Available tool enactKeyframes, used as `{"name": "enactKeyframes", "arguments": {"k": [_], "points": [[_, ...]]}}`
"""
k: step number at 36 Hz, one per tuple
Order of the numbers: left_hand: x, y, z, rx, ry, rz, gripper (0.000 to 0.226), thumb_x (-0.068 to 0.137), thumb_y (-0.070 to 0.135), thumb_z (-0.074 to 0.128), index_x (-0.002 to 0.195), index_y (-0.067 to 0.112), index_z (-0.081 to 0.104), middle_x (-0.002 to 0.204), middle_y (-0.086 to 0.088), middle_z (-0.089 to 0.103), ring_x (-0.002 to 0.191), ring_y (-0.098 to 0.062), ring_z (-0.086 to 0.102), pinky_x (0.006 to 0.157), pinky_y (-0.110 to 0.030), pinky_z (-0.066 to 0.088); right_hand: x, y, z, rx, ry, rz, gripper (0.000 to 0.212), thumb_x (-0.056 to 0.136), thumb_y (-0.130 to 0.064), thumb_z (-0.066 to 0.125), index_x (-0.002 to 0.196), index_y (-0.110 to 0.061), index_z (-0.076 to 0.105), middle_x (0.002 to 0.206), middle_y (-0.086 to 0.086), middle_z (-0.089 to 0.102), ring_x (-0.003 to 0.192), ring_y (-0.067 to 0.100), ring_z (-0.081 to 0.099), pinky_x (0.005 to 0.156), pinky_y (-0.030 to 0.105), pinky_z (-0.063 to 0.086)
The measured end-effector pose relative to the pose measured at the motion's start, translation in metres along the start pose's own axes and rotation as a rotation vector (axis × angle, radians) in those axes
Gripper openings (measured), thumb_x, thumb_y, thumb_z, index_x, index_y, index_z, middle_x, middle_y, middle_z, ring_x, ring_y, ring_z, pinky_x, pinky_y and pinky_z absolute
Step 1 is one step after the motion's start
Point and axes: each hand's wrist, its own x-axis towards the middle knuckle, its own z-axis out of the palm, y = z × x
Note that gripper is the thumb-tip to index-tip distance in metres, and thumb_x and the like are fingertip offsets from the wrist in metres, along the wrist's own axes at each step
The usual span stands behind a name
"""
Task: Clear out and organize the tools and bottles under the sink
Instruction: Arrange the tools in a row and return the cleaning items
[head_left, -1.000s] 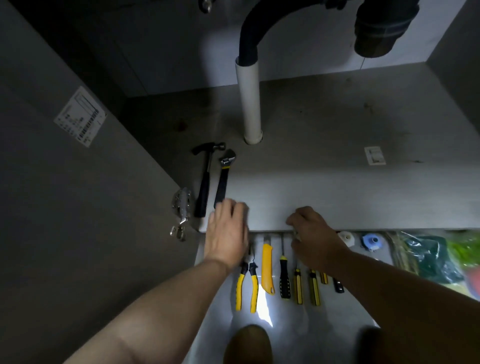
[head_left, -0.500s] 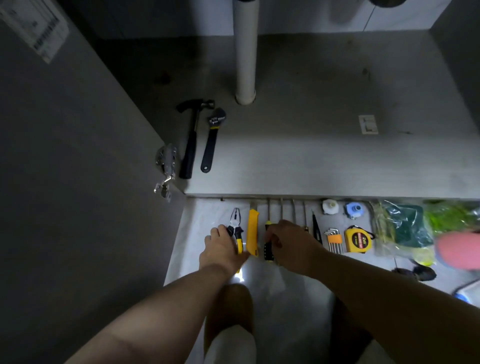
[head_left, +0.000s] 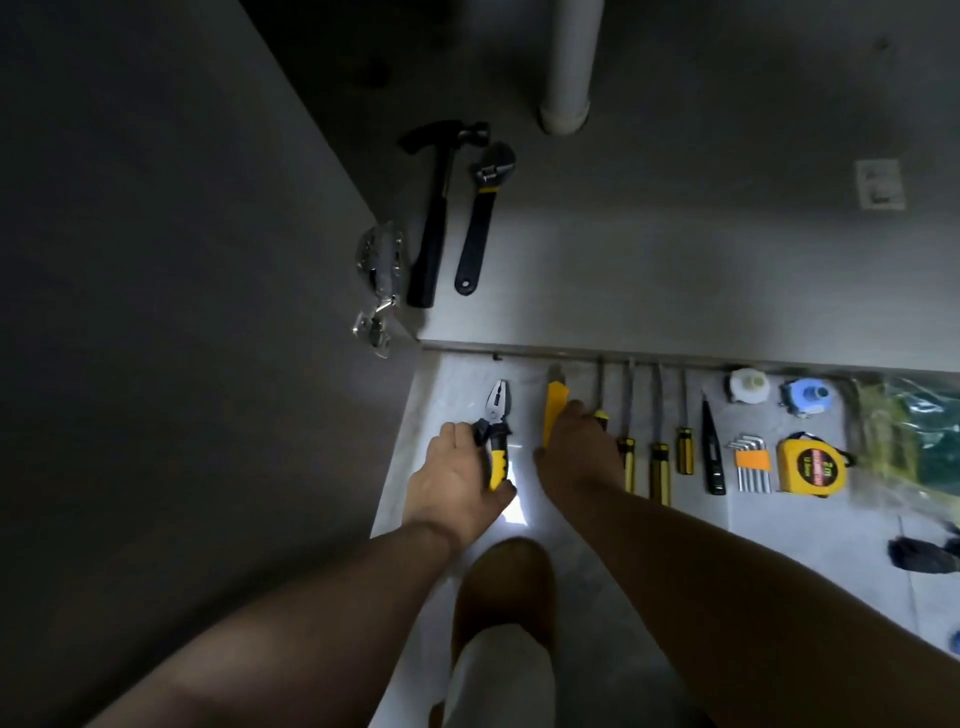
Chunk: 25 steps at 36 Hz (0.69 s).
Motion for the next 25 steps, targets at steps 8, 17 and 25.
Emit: {"name": "enactKeyframes", "arguments": {"k": [8, 17, 25], "points": [[-0.015, 0.012, -0.016, -0.123, 0.048, 0.123, 0.064, 0.075, 0.061, 0.069, 0.124, 0.030, 0.041, 0.110, 0.018, 0.038, 0.103, -0.010, 0.053, 0.067, -0.029, 0.044, -0.033, 0.011, -0.022, 0.079, -0.110, -0.084, 0.039, 0.078, -0.038, 0.074, 0.100, -0.016, 0.051, 0.098, 0.004, 0.063, 0.094, 0.025, 0.066, 0.068, 0.029, 0.048], [-0.003, 0.075, -0.081, -0.209, 0.245, 0.178, 0.062, 0.077, 0.046, 0.071, 0.131, 0.024, 0.049, 0.120, 0.007, 0.050, 0.114, -0.018, 0.055, 0.089, -0.041, 0.053, -0.046, 0.024, -0.125, 0.171, -0.025, -0.168, 0.023, 0.077, -0.032, 0.070, 0.082, -0.021, 0.050, 0.082, 0.001, 0.066, 0.080, 0.022, 0.064, 0.064, 0.031, 0.045], [0.062, 0.130, -0.133, -0.107, 0.352, 0.030, 0.054, 0.078, 0.049, 0.070, 0.118, 0.014, 0.060, 0.118, -0.005, 0.056, 0.114, -0.027, 0.057, 0.076, -0.036, 0.045, -0.003, 0.010, -0.171, 0.282, 0.156, -0.136, 0.028, 0.080, -0.037, 0.070, 0.090, -0.017, 0.052, 0.085, 0.005, 0.065, 0.077, 0.022, 0.064, 0.069, 0.035, 0.054]]}}
